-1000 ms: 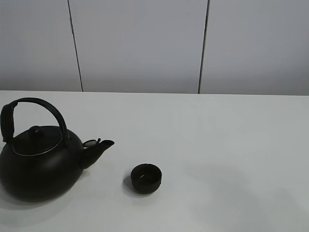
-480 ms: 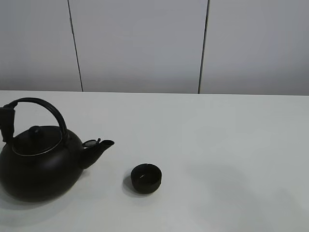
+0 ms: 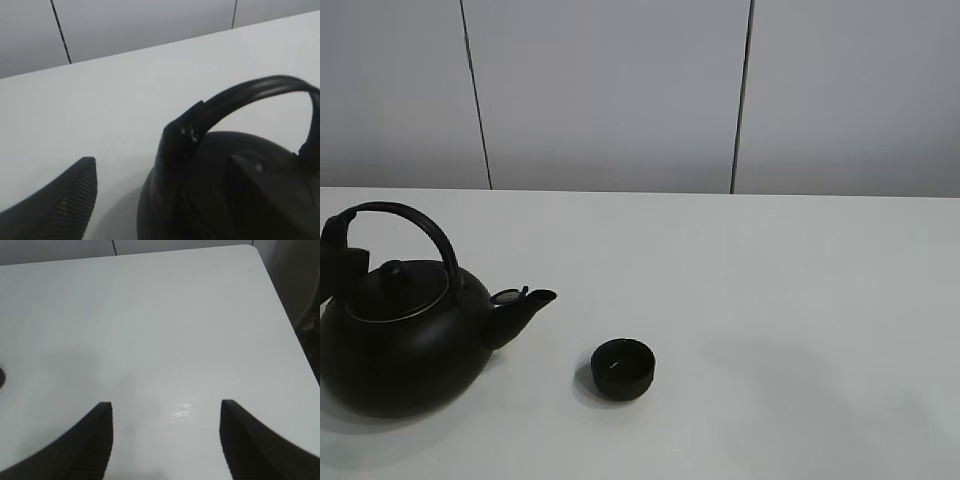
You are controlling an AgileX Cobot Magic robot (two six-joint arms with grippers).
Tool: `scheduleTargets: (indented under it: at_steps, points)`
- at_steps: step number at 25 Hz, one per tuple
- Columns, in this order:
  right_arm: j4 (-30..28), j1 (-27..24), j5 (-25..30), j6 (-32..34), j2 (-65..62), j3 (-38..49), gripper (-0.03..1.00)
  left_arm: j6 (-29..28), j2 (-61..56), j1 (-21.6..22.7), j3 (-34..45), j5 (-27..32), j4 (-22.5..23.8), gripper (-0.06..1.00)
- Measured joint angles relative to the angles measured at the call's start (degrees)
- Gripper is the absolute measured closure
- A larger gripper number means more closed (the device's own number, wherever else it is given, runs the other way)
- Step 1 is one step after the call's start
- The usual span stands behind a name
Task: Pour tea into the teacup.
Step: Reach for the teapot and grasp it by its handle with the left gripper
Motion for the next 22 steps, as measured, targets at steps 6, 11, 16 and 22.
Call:
scheduleTargets:
  at_steps: [6, 11, 16, 22]
  points:
    - [0.00, 0.00, 0.00, 0.00, 0.00, 0.00, 0.54, 0.00, 3.80, 0.00, -1.86, -0.21, -2.10, 0.43]
    - [0.00, 0.00, 0.00, 0.00, 0.00, 0.00, 0.54, 0.41, 3.95, 0.00, -3.28, -0.32, -3.33, 0.45]
    - [0.00, 0.00, 0.00, 0.00, 0.00, 0.00, 0.54, 0.41, 4.14, 0.00, -3.55, -0.37, -2.86, 0.49]
    - [0.00, 0.00, 0.00, 0.00, 0.00, 0.00, 0.54, 0.45, 4.14, 0.00, -3.55, -0.37, -0.58, 0.79]
